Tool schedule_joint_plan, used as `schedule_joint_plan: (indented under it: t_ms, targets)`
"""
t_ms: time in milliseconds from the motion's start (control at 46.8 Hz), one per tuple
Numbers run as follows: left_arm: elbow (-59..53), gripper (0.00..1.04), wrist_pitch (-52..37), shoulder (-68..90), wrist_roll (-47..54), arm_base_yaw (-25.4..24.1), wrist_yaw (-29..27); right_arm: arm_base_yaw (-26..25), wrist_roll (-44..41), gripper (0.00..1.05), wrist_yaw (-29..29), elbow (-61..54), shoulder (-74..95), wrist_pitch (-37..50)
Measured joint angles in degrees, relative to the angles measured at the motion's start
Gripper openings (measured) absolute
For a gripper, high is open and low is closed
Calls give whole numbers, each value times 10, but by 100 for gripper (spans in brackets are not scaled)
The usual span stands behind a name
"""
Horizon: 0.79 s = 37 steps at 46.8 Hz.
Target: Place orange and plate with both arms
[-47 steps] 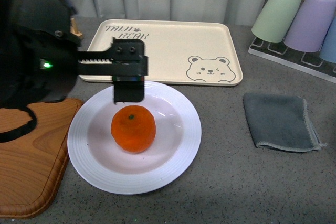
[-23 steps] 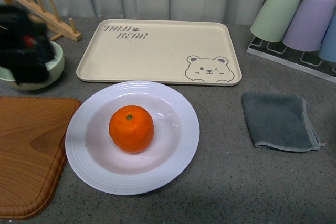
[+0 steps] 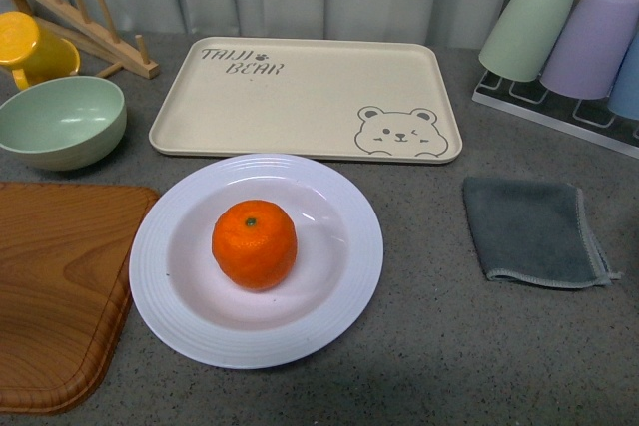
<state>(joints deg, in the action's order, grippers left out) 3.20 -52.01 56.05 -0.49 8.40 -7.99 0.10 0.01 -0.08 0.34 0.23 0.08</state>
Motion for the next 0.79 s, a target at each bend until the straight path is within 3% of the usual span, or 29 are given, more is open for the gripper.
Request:
schedule_joint_plan:
  t_ms: [235,299,363,790]
  targets:
    - [-20,4,91,-113,0,-31,30,0,0,95,0,0,0,0]
    - [-20,4,117,-140,1,-60,72,0,0,95,0,0,0,0]
    - [-20,4,143,-172,1,-78,76,0,0,95,0,0,0,0]
    - [-21,4,291,-332,1,-83,78,0,0,95,0,0,0,0]
